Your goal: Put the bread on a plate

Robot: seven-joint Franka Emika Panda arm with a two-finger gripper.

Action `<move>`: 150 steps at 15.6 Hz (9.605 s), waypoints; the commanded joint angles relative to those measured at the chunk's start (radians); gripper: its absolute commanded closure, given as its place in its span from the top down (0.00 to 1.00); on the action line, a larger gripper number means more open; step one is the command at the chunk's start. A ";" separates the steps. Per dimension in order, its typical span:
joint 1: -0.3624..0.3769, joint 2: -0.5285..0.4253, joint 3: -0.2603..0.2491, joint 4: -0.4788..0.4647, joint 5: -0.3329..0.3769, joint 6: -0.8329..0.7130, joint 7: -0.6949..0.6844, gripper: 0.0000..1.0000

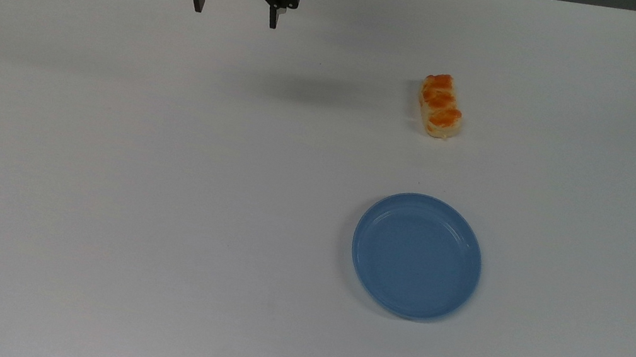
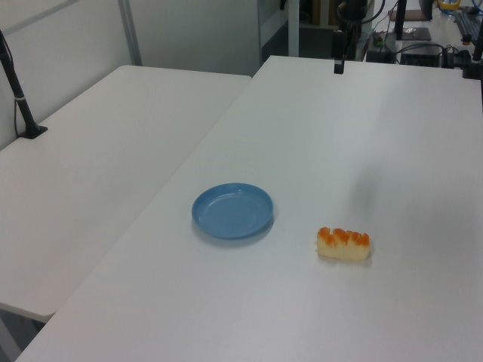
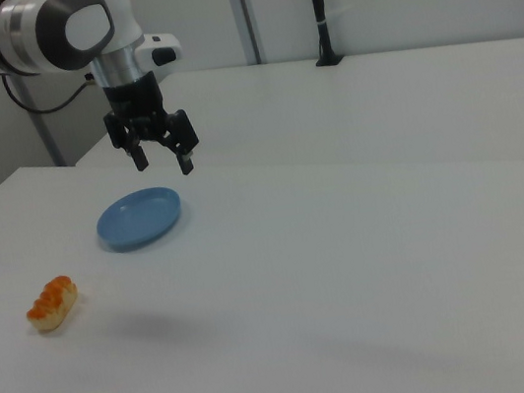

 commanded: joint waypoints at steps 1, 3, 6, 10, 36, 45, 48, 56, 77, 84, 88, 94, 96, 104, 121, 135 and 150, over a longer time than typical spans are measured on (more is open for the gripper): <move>0.006 -0.007 -0.009 0.009 0.017 -0.027 -0.019 1.00; 0.004 -0.007 -0.009 0.009 0.017 -0.029 -0.019 1.00; 0.006 -0.007 -0.009 0.009 0.017 -0.027 -0.019 1.00; 0.012 0.002 -0.003 0.003 0.017 -0.026 -0.019 1.00; 0.443 0.227 0.004 -0.005 0.076 0.149 0.063 1.00; 0.564 0.332 0.002 -0.030 0.069 0.157 0.152 1.00; 0.566 0.352 0.002 -0.060 0.063 0.157 0.149 1.00; 0.593 0.353 -0.001 -0.155 0.017 0.201 0.141 0.64; 0.417 0.525 -0.033 0.180 -0.034 0.622 0.358 0.43; 0.418 0.559 -0.036 0.205 -0.036 0.646 0.371 1.00; 0.420 0.553 -0.038 0.205 -0.045 0.635 0.371 1.00; 0.400 0.462 -0.088 0.191 -0.042 0.429 0.350 1.00; 0.351 0.407 -0.090 0.191 -0.029 0.292 0.272 1.00; 0.176 0.261 -0.091 0.191 -0.029 0.013 0.112 1.00; 0.115 0.182 -0.090 0.176 -0.036 -0.035 0.103 1.00; 0.096 -0.024 -0.088 -0.073 -0.031 -0.024 0.047 1.00; 0.110 -0.134 -0.085 -0.266 -0.028 0.140 0.063 1.00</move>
